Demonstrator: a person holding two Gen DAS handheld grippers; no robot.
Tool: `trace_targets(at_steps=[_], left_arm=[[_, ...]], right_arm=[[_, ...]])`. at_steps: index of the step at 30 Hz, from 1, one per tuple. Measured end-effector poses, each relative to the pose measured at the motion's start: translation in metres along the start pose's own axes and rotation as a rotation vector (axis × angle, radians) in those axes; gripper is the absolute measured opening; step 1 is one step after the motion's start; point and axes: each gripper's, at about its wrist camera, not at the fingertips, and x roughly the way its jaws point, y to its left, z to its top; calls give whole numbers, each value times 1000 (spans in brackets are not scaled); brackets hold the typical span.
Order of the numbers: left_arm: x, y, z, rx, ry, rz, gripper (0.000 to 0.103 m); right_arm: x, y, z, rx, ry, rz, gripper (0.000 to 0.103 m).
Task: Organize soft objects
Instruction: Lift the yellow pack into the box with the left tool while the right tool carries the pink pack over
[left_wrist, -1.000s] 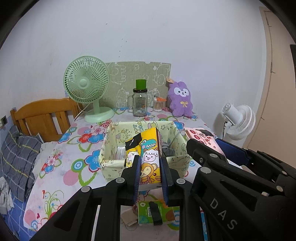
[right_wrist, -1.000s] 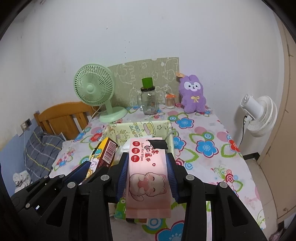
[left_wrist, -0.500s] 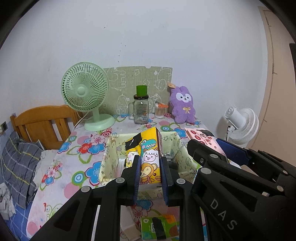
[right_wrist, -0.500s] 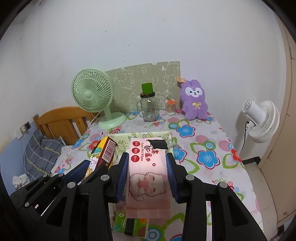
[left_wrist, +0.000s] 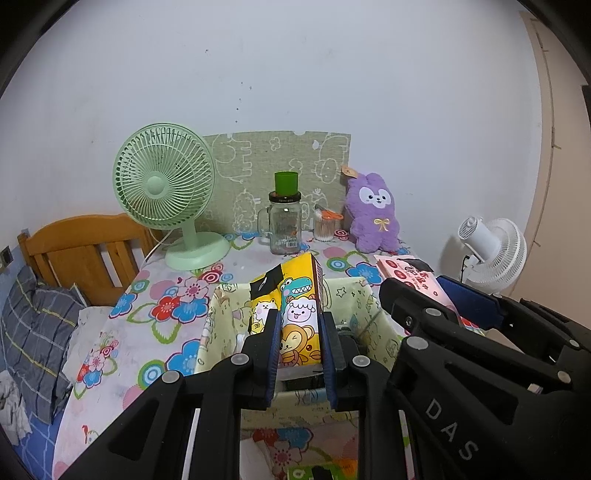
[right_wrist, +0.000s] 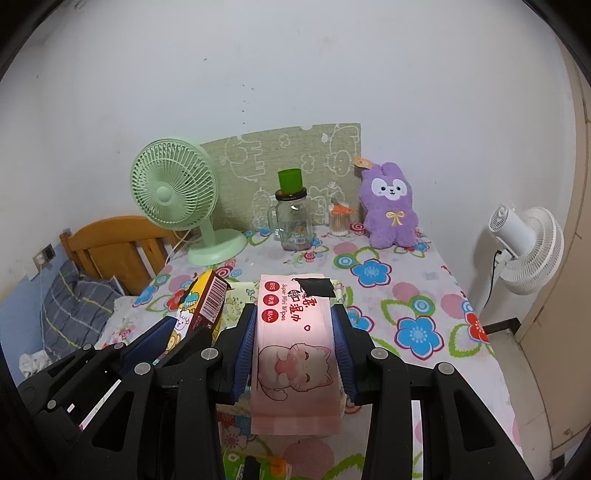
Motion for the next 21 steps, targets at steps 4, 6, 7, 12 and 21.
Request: trace_targets(at_steps=[4, 6, 7, 12, 21], left_arm=[[10, 3, 6, -5, -1, 6, 19], [15, 4, 9, -7, -2, 9, 19], [17, 4, 10, -7, -3, 10, 19], [32, 7, 12, -16, 8, 12, 19], [56, 6, 11, -22, 28, 15, 19]], right_arm=[[9, 0, 4, 0, -4, 6, 43], [15, 0, 7, 0, -6, 11, 43], [17, -1, 8, 2, -7, 14, 43], [31, -3, 12, 12, 0, 13, 43], [58, -10, 11, 24, 23, 11, 43]])
